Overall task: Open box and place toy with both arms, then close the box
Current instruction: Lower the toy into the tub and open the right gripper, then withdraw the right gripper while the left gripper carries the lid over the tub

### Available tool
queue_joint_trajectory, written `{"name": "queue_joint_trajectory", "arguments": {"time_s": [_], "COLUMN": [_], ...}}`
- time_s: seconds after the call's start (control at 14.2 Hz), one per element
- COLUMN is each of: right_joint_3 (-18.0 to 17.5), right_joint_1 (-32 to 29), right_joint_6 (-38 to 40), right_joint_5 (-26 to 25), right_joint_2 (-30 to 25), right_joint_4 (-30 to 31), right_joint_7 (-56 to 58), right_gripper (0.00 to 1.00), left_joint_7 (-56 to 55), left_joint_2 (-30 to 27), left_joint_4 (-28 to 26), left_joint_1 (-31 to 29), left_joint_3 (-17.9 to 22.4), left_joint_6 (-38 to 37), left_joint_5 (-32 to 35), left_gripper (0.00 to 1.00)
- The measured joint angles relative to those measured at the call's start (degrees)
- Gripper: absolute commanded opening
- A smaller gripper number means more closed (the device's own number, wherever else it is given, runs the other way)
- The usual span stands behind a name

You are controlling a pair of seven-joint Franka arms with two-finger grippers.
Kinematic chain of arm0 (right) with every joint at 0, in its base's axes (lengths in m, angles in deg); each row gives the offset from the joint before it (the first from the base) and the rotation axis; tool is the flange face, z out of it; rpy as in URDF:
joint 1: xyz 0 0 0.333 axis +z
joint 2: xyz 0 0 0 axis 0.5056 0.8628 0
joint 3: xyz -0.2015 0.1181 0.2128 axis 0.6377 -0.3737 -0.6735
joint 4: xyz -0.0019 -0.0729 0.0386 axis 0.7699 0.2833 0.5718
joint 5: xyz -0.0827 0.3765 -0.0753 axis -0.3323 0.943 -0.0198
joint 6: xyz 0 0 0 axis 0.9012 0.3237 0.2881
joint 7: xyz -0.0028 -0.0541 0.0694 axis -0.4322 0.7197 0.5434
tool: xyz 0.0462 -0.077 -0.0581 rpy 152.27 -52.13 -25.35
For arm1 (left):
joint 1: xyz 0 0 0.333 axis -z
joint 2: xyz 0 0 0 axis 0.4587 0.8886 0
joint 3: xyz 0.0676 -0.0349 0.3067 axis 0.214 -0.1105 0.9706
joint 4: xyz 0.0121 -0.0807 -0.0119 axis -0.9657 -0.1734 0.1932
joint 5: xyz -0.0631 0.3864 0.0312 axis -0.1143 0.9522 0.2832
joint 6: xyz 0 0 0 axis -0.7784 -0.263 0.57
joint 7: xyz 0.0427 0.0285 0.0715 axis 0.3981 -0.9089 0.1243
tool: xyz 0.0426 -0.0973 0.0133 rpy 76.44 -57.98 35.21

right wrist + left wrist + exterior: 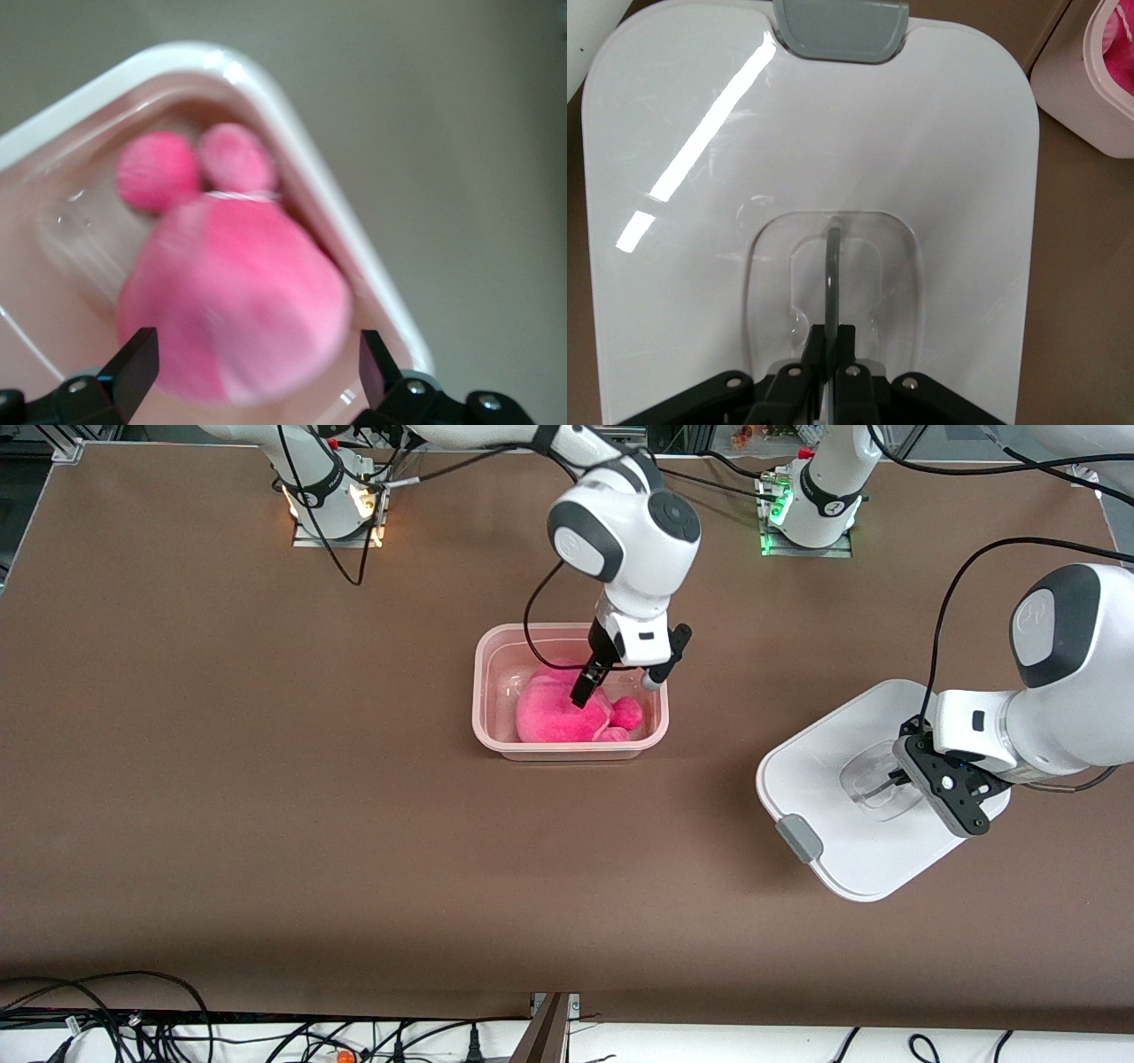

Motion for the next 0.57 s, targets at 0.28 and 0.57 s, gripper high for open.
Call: {"name": "queue_joint_trajectory", "arguments": {"time_s": [0.28,0.57], "right_joint_3": [1.44,4.93], "right_joint_1": [-9.35,-19.03], "right_joint_6": [0.37,7.01], "right_joint_5": [7.83,20.92], "right_joint_2": [-8.05,-13.8], "right_joint_4": [-0.04,0.71], "right_joint_7": [-3.2,-3.57], "right_gripper": [1.0,1.0], "left_joint_7": [2.51,2.52], "left_joint_2": [0.39,1.97], "left_joint_4": [-0.12,-0.23], "left_joint_1": [0.19,0.96], "left_joint_3": [-0.41,-5.92], "left_joint_6": [-0.02,0.1], "left_joint_5": [-1.53,-1.99], "left_gripper": [0.0,0.0]}}
